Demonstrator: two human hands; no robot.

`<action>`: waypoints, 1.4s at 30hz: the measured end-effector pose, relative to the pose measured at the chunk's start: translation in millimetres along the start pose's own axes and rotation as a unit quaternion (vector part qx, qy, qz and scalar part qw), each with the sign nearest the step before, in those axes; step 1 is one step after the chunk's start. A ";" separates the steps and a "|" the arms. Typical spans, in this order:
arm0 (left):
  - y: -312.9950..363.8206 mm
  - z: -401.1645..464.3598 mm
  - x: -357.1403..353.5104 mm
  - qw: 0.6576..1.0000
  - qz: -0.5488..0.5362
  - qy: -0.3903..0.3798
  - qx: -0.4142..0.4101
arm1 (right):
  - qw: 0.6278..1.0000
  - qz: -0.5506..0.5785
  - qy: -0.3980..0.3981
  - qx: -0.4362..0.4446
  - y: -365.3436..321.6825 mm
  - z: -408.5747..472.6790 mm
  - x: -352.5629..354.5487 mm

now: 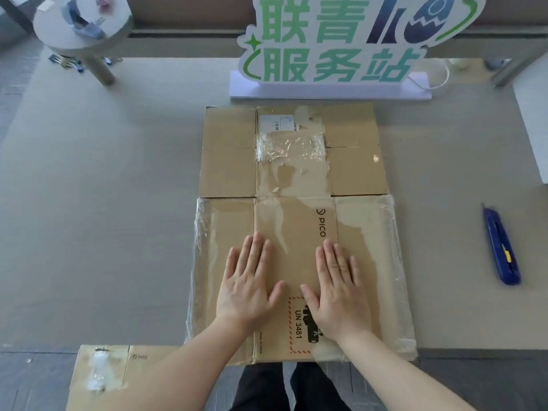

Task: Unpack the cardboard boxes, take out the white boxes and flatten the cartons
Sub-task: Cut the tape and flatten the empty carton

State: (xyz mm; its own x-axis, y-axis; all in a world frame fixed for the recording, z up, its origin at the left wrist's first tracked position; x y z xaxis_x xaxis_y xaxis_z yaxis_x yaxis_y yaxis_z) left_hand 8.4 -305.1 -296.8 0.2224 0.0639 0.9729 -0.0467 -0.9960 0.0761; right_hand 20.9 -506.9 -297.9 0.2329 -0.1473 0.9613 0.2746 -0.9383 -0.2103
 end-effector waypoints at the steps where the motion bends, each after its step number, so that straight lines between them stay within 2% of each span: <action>1: 0.8 0.6 0.0 1.000 0.004 -0.006 -0.002 | 1.000 -0.001 -0.003 0.000 -0.6 0.2 0.5; 7: 3.3 -0.8 5.4 0.999 0.019 -0.040 0.015 | 0.998 0.026 -0.055 -0.009 -1.3 -0.8 8.6; 10: 4.7 -1.8 17.8 0.998 0.007 -0.059 0.024 | 0.993 0.099 -0.071 0.007 7.3 1.0 26.0; 13: -5.8 2.1 36.7 0.991 -0.043 -0.046 0.114 | 0.986 0.160 -0.020 -0.038 27.2 8.2 50.4; 15: -22.6 10.3 50.0 0.968 -0.122 -0.020 0.217 | 0.975 0.188 0.007 -0.114 47.6 20.5 63.9; 17: -44.0 25.3 59.6 0.926 -0.218 0.010 0.308 | 0.954 0.233 0.034 -0.184 64.8 37.3 72.1; 19: -63.3 44.4 65.5 0.884 -0.297 0.027 0.360 | 0.929 0.275 0.049 -0.242 76.3 53.1 77.7; 23: -90.8 76.2 71.9 0.828 -0.397 0.028 0.396 | 0.876 0.320 0.102 -0.345 89.8 77.9 78.2; 25: -102.8 83.1 72.7 0.819 -0.418 0.008 0.393 | 0.845 0.354 0.115 -0.384 94.3 88.5 79.0; 28: -114.8 83.8 69.0 0.805 -0.432 -0.021 0.406 | 0.810 0.395 0.089 -0.424 100.3 96.2 79.6; 34: -111.4 72.1 68.9 0.802 -0.450 0.014 0.393 | 0.804 0.453 0.087 -0.375 97.1 94.9 80.7; 37: -114.6 57.1 73.4 0.807 -0.455 0.029 0.374 | 0.822 0.462 0.087 -0.321 84.7 97.2 95.4; 42: -127.1 8.4 90.0 0.797 -0.451 0.113 0.386 | 0.848 0.469 0.100 -0.225 49.0 98.7 115.2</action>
State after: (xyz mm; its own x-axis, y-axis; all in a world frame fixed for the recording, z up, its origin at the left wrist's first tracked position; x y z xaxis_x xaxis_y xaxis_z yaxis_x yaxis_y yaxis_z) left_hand 42.6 -173.2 -220.7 -0.3584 0.6989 0.6190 0.6648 -0.2744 0.6948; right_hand 153.2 -539.0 -215.0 -0.0240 -0.9032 0.4286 -0.3380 -0.3961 -0.8537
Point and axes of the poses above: each hand's wrist, its own z-axis towards the middle knuckle, its own x-axis out of the back of the hand, y = z × x, the point moved 1 cm from there along z, towards the middle knuckle, and after that the axes turned 4 degrees about z, right-handed, at the moved point
